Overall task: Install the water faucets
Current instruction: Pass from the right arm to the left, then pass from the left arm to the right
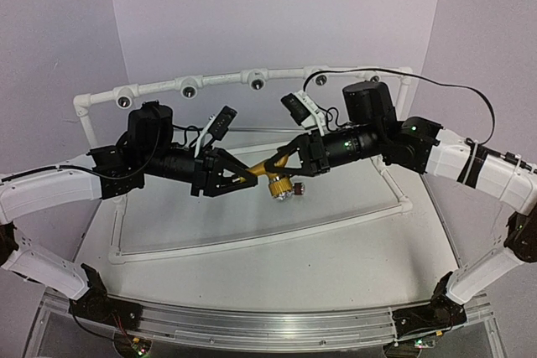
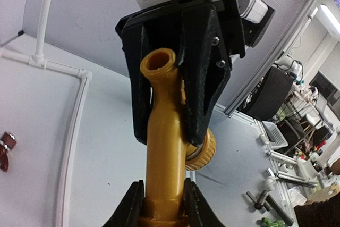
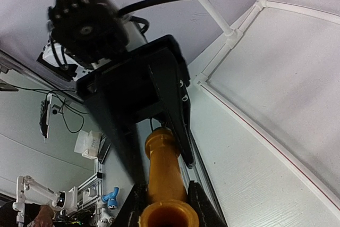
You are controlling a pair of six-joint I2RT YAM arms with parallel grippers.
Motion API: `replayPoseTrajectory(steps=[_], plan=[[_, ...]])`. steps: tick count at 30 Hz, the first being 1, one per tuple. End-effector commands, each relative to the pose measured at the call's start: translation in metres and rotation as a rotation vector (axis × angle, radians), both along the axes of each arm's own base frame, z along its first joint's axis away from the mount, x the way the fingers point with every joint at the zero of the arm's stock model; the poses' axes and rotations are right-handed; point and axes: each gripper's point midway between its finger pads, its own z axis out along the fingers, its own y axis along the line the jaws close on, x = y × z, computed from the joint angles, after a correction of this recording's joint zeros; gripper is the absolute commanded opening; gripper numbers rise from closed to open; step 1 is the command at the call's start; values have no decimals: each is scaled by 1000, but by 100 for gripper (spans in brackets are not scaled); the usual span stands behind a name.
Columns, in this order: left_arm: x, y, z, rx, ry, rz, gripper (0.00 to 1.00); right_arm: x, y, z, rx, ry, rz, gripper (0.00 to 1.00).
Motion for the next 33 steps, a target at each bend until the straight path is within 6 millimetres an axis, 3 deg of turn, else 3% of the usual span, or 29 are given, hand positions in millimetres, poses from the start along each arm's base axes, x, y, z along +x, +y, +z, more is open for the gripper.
replayPoseTrajectory(steps=[1,2,4,5,7,17,21,22,24,28,30,32,33], plan=[[4,-1,10,-33,-43,25,3,-11,0,28,86,-55,44,1],[5,0,10,-33,-50,33,0,-13,2,27,83,-60,53,4],[7,0,12,-34,-67,46,0,-15,6,20,64,-44,61,36],[8,0,12,-35,-73,50,0,-17,7,17,57,-36,68,44],[9,-1,13,-35,-83,43,0,-19,9,13,50,-22,86,44],[1,-3,14,-31,-76,-23,0,-16,19,2,15,3,123,29],[-2,-3,15,-31,-78,-40,0,-18,23,3,22,15,157,29],[-2,-3,15,-31,-79,-40,0,-19,23,4,25,18,168,27],[-1,-3,17,-33,-84,-36,0,-21,25,3,25,35,182,2],[1,-2,19,-35,-93,-23,0,-29,24,-3,22,83,221,0],[5,-1,18,-30,-90,-1,2,-18,22,-6,-12,71,127,0],[9,3,14,-22,-91,33,42,12,3,-21,-129,19,-104,0],[13,5,12,-15,-95,64,57,35,-16,-30,-195,-48,-275,0]])
